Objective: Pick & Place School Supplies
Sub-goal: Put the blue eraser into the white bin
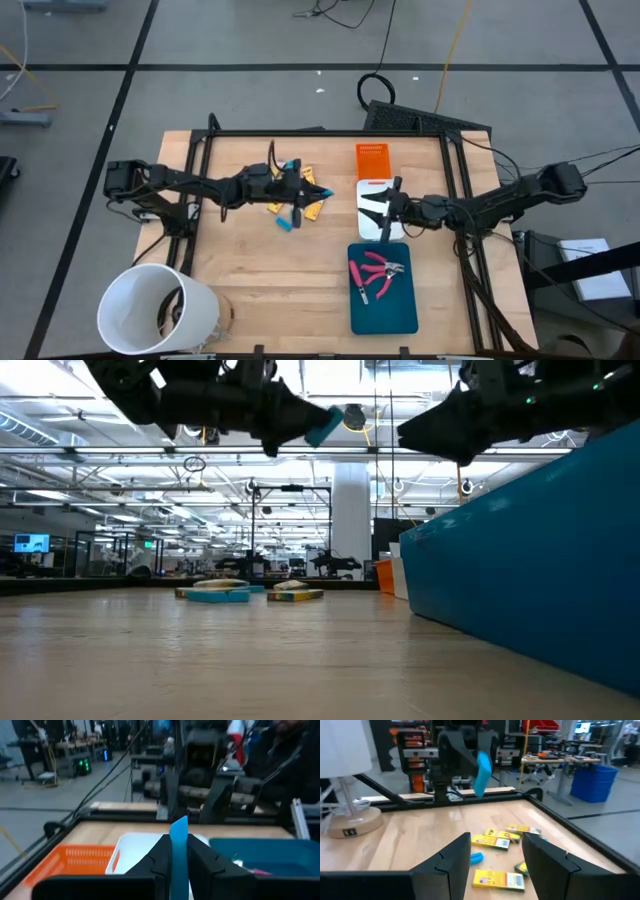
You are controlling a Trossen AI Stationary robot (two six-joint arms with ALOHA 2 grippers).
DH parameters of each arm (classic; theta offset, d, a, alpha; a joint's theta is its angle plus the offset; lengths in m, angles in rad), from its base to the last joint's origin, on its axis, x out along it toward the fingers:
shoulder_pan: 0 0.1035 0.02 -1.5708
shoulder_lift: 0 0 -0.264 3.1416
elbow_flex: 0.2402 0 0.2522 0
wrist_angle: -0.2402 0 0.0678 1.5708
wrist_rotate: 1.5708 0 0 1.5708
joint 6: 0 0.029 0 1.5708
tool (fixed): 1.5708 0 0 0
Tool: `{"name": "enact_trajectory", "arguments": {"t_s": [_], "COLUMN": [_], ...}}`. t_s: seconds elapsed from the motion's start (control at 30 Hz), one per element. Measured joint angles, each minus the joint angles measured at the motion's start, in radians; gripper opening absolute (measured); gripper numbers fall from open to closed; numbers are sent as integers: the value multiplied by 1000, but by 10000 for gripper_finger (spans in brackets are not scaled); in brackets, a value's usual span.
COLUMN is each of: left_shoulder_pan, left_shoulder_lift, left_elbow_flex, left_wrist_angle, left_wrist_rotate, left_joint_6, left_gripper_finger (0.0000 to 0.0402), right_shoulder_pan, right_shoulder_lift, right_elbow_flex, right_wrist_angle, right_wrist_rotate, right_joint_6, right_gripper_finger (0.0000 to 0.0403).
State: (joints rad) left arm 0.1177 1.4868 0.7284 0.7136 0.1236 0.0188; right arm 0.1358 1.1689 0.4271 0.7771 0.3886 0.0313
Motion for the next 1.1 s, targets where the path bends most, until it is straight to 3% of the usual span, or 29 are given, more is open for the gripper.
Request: {"name": "enact_trajectory", "arguments": {"t_s": [0.33, 0.53, 0.73, 1.1], "left_shoulder_pan": [-47, -47, -47, -60], "left_shoulder_lift": [0, 49, 102, 191], "left_elbow_flex": [0, 1, 1, 86], "left_wrist_angle": [87, 135, 208, 224], "left_wrist_rotate": [-1, -1, 11, 17], "left_joint_6": [12, -1, -28, -40], "left_gripper_finger": [35, 38, 35, 35], "right_shoulder_pan": [-39, -48, -52, -64], "right_shoulder_lift": [232, 325, 337, 337], "right_elbow_flex": [7, 77, 116, 118], "right_wrist_angle": [395, 399, 389, 384], "right_wrist_rotate": [-80, -163, -158, -188], "right_joint_6": [10, 19, 36, 36], "right_gripper_finger": [171, 202, 240, 220]}}
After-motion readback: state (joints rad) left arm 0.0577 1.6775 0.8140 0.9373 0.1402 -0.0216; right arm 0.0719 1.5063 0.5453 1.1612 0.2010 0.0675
